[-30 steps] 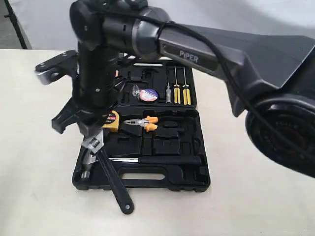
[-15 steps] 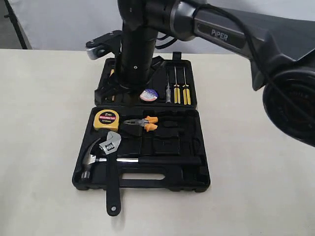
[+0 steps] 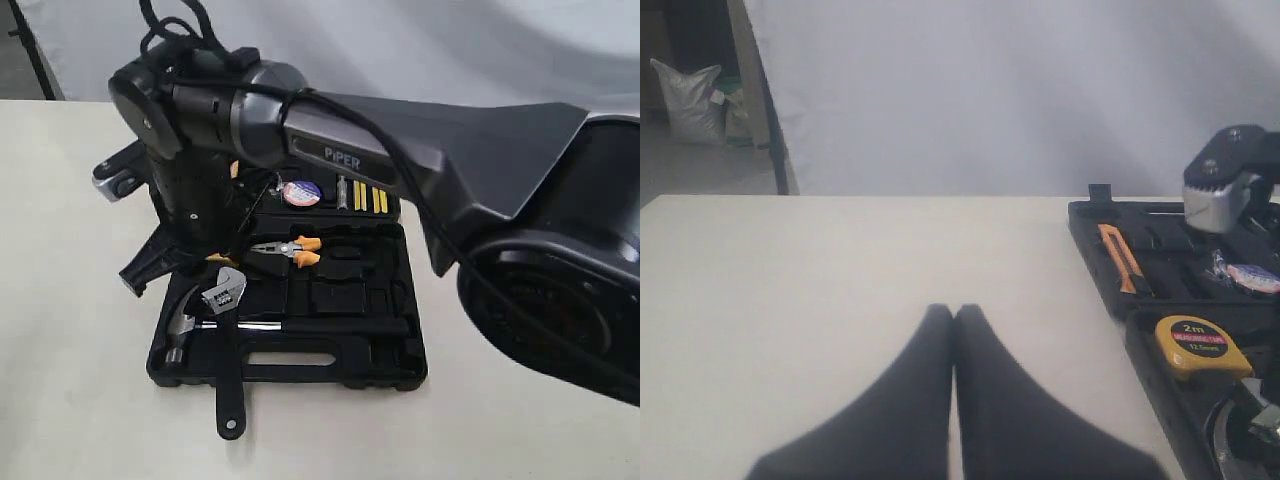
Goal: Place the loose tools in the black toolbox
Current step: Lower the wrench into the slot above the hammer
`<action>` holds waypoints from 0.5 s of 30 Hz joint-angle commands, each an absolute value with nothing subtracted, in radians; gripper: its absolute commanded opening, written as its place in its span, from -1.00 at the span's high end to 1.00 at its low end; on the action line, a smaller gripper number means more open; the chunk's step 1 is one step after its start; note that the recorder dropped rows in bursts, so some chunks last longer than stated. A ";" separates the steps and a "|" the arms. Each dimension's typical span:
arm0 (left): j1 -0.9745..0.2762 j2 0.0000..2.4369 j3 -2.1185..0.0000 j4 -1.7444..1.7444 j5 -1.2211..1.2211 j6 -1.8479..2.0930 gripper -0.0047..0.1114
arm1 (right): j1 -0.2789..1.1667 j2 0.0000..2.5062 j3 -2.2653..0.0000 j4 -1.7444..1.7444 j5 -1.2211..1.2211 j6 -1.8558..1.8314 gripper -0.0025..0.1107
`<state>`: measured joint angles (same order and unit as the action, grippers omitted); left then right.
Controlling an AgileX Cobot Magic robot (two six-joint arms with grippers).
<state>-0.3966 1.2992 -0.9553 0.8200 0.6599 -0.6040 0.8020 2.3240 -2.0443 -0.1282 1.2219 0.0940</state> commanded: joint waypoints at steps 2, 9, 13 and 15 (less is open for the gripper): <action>-0.393 1.291 -0.946 0.806 0.643 -0.614 0.89 | 0.790 2.322 -2.013 -0.045 1.221 0.065 -0.05; -0.393 1.291 -0.946 0.806 0.643 -0.614 0.89 | 0.788 2.316 -1.952 -0.035 1.221 0.066 -0.05; -0.393 1.291 -0.946 0.806 0.643 -0.614 0.89 | 0.788 2.316 -1.914 -0.023 1.221 0.074 -0.05; -0.393 1.291 -0.946 0.806 0.643 -0.614 0.89 | 0.788 2.316 -1.895 -0.018 1.221 0.078 -0.05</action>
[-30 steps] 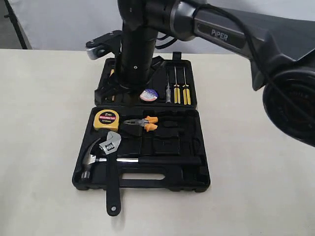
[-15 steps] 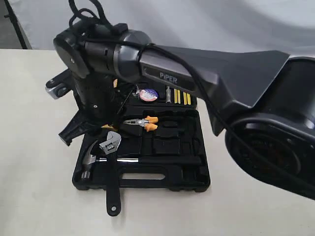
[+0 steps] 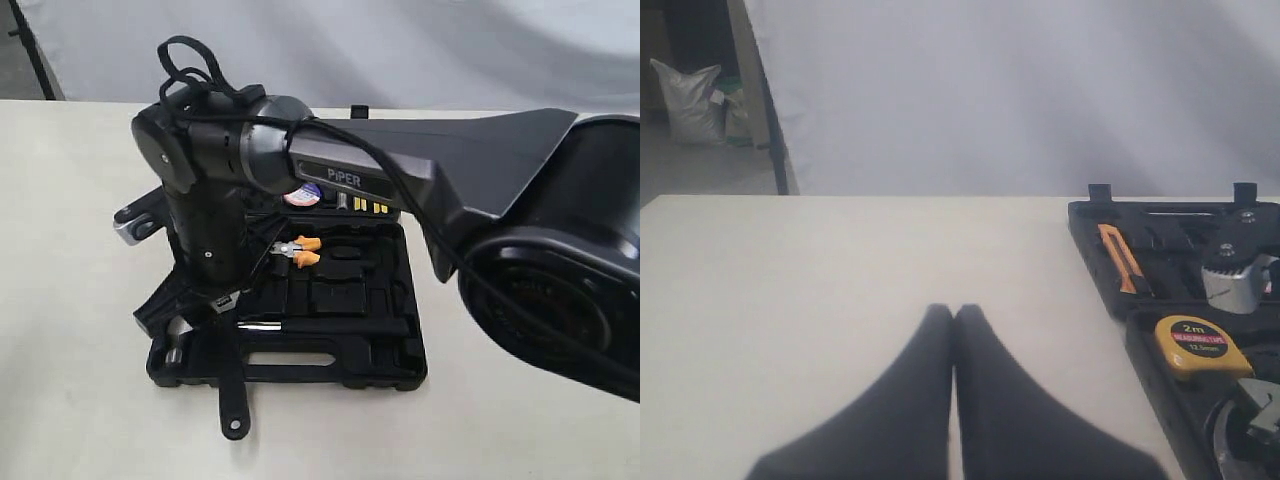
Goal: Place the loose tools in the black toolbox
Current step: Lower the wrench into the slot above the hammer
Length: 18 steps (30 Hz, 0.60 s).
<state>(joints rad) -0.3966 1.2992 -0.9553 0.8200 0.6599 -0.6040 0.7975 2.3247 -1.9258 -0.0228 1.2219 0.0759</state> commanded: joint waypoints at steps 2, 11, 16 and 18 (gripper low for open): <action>-0.393 1.291 -0.946 0.806 0.643 -0.614 0.89 | 0.788 2.316 -1.882 0.000 1.221 0.073 0.15; -0.393 1.291 -0.946 0.806 0.643 -0.614 0.89 | 0.743 2.207 -1.882 -0.027 1.221 -0.128 0.96; -0.393 1.291 -0.946 0.806 0.643 -0.614 0.89 | 0.646 2.195 -1.882 -0.034 1.221 -0.426 0.96; -0.393 1.291 -0.946 0.806 0.643 -0.614 0.89 | 0.611 2.206 -1.882 -0.034 1.221 -0.532 0.96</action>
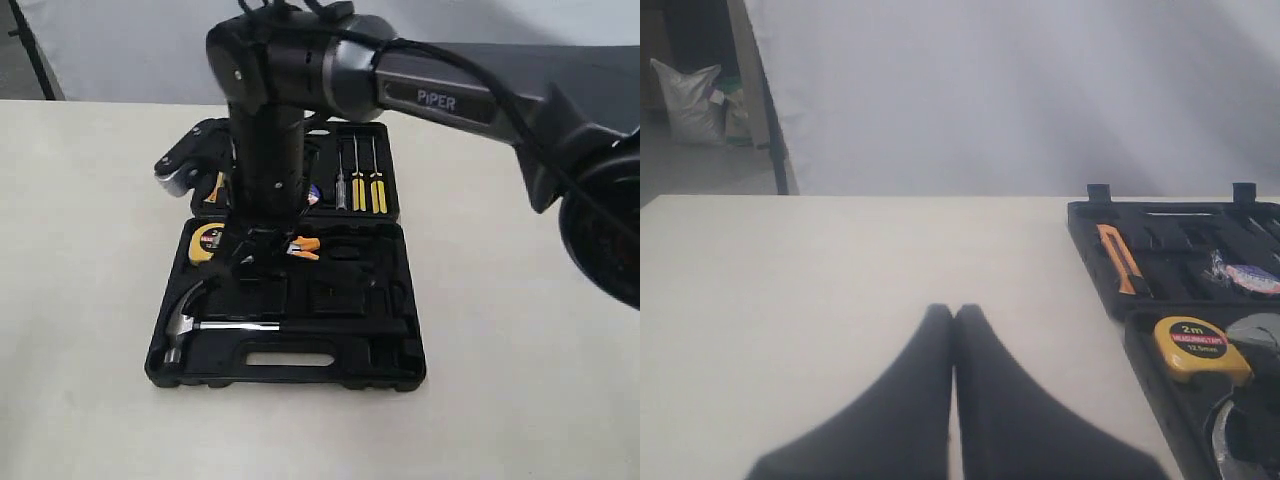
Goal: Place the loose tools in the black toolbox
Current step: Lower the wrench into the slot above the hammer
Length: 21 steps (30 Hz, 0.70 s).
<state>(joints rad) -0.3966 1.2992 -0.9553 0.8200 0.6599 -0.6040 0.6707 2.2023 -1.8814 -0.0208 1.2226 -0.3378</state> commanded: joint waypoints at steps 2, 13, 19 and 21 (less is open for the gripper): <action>-0.393 1.291 -0.946 0.806 0.643 -0.614 0.89 | 0.601 2.217 -1.882 -0.020 1.221 -0.646 0.96; -0.393 1.291 -0.946 0.806 0.643 -0.614 0.89 | 0.610 2.261 -1.829 0.078 1.221 -0.731 0.96; -0.393 1.291 -0.946 0.806 0.643 -0.614 0.89 | 0.610 2.261 -1.789 0.020 1.221 -0.680 0.96; -0.393 1.291 -0.946 0.806 0.643 -0.614 0.89 | 0.610 2.261 -1.789 0.015 1.221 -0.680 0.96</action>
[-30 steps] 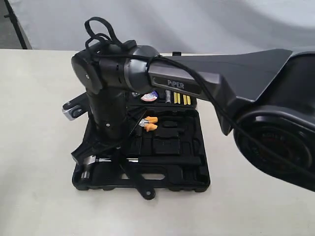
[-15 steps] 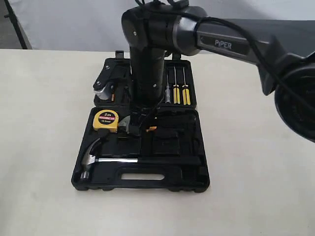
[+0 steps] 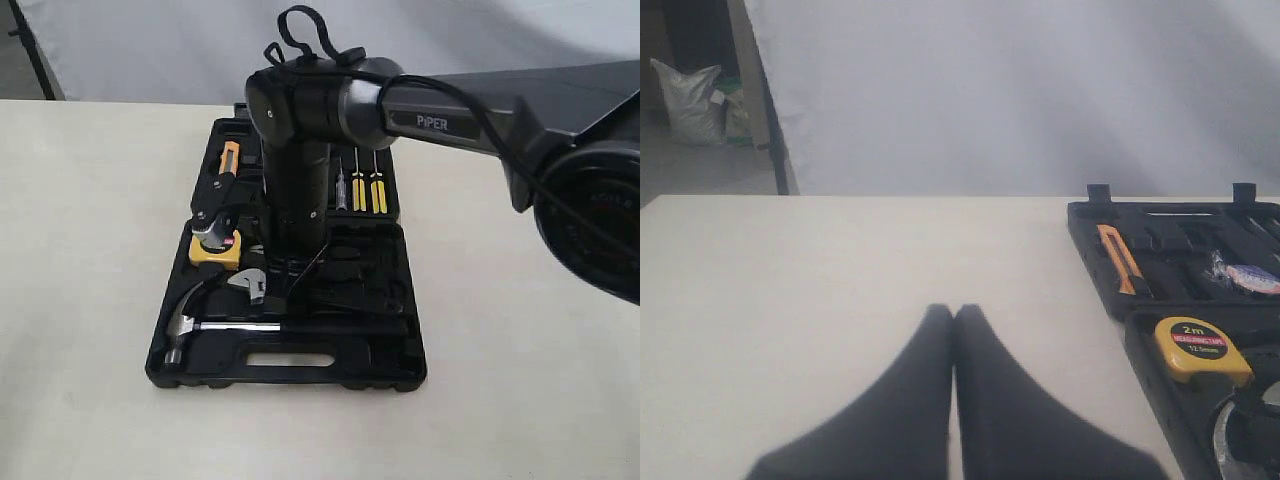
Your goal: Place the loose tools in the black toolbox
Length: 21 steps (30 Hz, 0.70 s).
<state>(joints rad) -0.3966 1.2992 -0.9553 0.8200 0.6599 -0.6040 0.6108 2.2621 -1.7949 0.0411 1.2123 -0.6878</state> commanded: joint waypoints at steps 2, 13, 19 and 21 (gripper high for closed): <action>-0.393 1.291 -0.946 0.806 0.643 -0.614 0.89 | 0.610 2.261 -1.789 0.015 1.221 -0.677 0.96; -0.393 1.291 -0.946 0.806 0.643 -0.614 0.89 | 0.636 2.261 -1.789 -0.023 1.174 -0.674 0.96; -0.393 1.291 -0.946 0.806 0.643 -0.614 0.89 | 0.656 2.263 -1.789 -0.032 1.140 -0.675 0.96; -0.393 1.291 -0.946 0.806 0.643 -0.614 0.89 | 0.656 2.265 -1.789 -0.053 1.129 -0.669 0.96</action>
